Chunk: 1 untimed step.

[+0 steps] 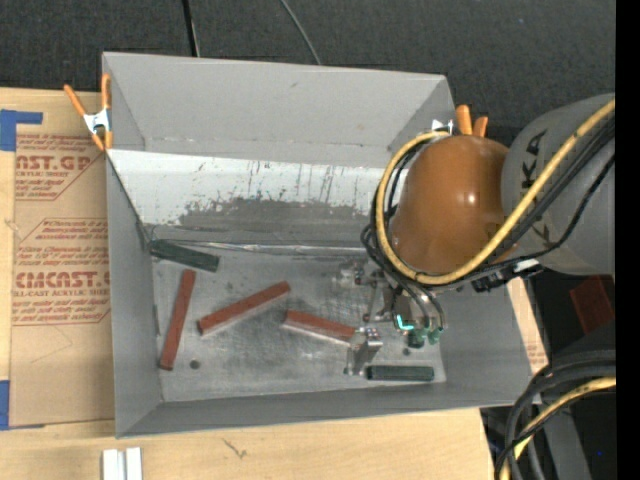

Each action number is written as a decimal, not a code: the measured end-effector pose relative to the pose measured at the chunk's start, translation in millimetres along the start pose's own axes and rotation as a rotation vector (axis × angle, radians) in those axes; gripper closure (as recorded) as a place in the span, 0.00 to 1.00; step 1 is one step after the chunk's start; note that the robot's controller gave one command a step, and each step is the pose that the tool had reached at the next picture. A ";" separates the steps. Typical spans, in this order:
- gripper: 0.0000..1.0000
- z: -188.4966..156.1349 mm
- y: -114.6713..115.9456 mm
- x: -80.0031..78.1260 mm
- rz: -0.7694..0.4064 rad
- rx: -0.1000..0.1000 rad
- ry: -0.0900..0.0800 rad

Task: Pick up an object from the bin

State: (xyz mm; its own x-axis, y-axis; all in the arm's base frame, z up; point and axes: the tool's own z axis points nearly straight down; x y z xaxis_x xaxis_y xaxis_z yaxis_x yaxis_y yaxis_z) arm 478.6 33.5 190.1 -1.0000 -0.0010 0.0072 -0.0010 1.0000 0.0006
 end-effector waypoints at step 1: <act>0.00 -3.1 -0.2 -1.7 0.001 0.000 -0.007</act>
Offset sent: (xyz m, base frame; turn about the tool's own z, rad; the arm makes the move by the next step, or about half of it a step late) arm 0.0437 -0.0275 -0.0964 0.1853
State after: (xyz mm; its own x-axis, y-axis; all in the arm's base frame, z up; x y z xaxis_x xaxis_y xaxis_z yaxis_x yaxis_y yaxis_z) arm 480.3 33.3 193.2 -1.0000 -0.0002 -0.0001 -0.0002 1.0000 0.0009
